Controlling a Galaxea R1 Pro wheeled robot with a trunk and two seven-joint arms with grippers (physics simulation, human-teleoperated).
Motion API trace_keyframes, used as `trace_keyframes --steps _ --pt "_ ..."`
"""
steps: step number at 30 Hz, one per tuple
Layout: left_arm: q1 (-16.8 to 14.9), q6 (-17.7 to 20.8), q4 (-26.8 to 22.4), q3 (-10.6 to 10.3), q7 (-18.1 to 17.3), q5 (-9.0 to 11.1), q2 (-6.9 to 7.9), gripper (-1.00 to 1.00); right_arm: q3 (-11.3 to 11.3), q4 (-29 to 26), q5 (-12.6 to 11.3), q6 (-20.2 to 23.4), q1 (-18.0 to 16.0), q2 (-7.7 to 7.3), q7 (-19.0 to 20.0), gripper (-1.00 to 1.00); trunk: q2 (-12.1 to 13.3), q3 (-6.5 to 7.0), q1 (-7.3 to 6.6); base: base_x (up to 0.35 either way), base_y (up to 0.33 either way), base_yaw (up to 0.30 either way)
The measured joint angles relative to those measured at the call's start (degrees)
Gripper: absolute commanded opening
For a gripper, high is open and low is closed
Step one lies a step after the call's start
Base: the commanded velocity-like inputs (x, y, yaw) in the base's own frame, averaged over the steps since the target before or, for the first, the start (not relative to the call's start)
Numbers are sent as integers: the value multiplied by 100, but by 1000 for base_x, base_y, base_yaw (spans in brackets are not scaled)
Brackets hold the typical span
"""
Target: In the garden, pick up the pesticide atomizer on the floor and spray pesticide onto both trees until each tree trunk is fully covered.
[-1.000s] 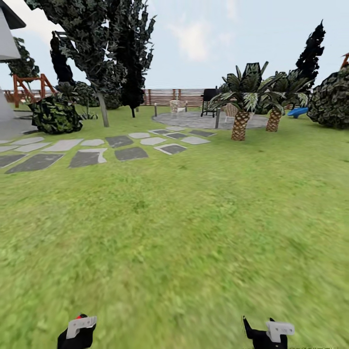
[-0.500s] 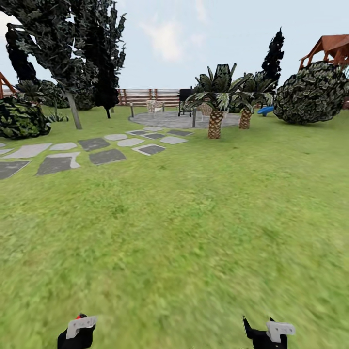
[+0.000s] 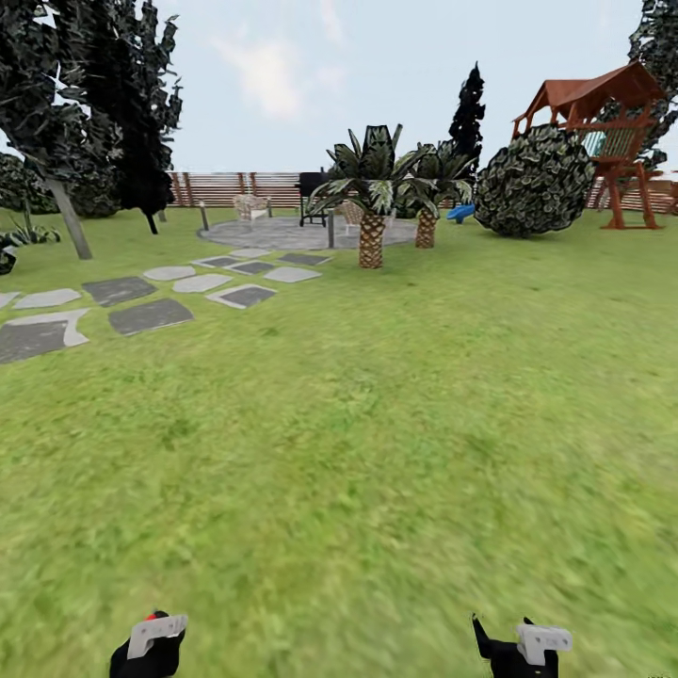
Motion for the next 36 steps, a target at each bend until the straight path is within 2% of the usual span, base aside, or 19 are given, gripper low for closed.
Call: trace_keyframes --steps 36 --pt "0 0 0 9 9 0 0 -100 0 0 -1 0 0 -1 0 100 0 0 0 281 -162 -300"
